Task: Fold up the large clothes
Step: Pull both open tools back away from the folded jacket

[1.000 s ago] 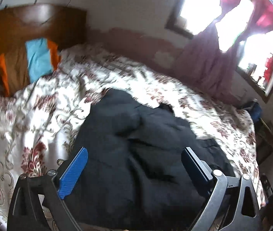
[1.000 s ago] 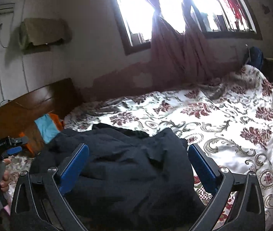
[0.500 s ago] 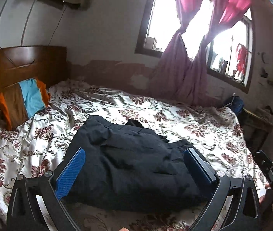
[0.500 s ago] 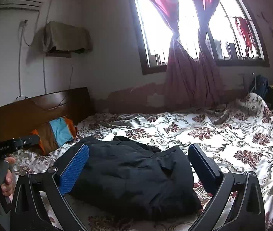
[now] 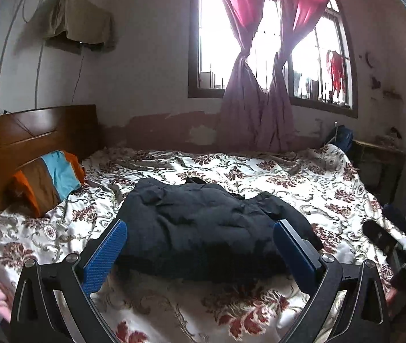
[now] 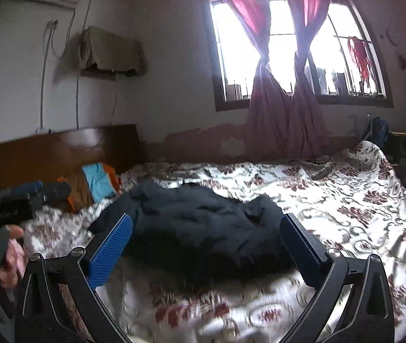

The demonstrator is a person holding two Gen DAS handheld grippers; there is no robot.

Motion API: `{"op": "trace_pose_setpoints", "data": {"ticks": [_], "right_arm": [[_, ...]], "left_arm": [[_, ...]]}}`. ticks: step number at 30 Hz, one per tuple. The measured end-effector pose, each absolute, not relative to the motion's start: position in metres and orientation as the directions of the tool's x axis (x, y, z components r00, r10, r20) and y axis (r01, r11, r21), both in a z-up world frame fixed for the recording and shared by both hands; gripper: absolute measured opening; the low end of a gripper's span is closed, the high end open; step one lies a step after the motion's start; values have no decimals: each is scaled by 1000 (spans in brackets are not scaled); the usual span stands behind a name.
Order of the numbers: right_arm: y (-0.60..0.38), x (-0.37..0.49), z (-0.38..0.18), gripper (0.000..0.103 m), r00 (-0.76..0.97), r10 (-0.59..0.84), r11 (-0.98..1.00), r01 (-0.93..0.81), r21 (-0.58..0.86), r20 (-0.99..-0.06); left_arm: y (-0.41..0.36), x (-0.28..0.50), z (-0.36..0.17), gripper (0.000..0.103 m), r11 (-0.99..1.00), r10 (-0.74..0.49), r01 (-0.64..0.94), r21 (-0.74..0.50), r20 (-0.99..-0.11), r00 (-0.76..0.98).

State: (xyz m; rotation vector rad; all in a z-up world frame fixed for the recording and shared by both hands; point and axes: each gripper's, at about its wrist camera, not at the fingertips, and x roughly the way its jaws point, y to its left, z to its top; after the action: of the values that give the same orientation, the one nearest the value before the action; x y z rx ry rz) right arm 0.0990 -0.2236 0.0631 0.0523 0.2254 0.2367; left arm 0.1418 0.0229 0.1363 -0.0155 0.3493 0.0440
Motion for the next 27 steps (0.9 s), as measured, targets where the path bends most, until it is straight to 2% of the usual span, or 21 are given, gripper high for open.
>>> {"op": "trace_pose_setpoints", "data": {"ticks": [6,13,20,27], "right_arm": [[-227,70,44,101,938,229,973,-222,59,-260],[-226,58,29,101,938,223,975,-214,63,-267],[-219,58,14,102,932,233,972,-224,67,-276],[-220,64,-1,101,920,228,974,-213,83,-318]], "left_arm": [[34,108,115,103,998,45,-58,-28,-332,942],[54,84,82,103,995,81,-99,-24,-398,914],[63,65,59,103,991,127,-136,7,-412,902],[77,59,40,103,982,128,-173,-79,-401,907]]}}
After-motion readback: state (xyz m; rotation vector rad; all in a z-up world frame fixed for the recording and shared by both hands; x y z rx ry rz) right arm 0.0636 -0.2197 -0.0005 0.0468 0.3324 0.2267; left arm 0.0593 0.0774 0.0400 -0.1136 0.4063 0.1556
